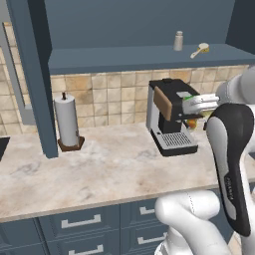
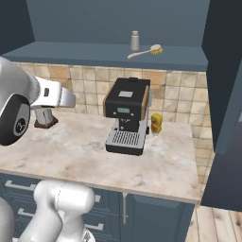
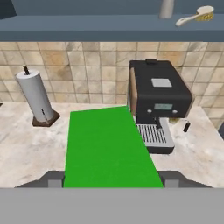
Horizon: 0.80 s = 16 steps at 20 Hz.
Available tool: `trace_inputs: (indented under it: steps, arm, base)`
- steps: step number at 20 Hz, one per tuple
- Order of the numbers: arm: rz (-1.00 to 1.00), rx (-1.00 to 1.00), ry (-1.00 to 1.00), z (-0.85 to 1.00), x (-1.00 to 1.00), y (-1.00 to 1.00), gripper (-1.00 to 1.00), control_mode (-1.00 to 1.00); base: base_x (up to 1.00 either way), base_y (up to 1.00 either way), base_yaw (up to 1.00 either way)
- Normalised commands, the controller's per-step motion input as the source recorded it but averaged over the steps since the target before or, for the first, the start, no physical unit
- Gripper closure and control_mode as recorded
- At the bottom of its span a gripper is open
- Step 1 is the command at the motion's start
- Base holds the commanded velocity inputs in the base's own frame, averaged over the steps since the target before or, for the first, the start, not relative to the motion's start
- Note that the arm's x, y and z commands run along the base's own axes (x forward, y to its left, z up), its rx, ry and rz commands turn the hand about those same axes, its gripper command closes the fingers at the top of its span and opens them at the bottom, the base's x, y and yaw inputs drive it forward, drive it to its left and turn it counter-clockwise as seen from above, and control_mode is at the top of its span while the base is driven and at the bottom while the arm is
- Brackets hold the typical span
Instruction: Pick the sponge and dish brush from the cabinet and place them on the counter.
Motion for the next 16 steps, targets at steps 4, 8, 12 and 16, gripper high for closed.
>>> trace_inputs:
  steps: [4,8,12,16]
  arm:
    - [0.04,0.00,0.02,-0.49,-0.20,0.15,1.00,-1.00]
    - [0.06,0.00,0.01,-0.53,-0.05,0.23,1.00,-1.00]
    - [0.05,0.00,0.04,-0.52,0.00,0.27,1.00,-1.00]
    - [0.05,0.00,0.05,-0.48,0.00,0.29,1.00,-1.00]
  base:
    - [0.00,0.00,0.00]
    - [0.00,0.00,0.00]
    - [0.00,0.00,0.00]
    - [0.00,0.00,0.00]
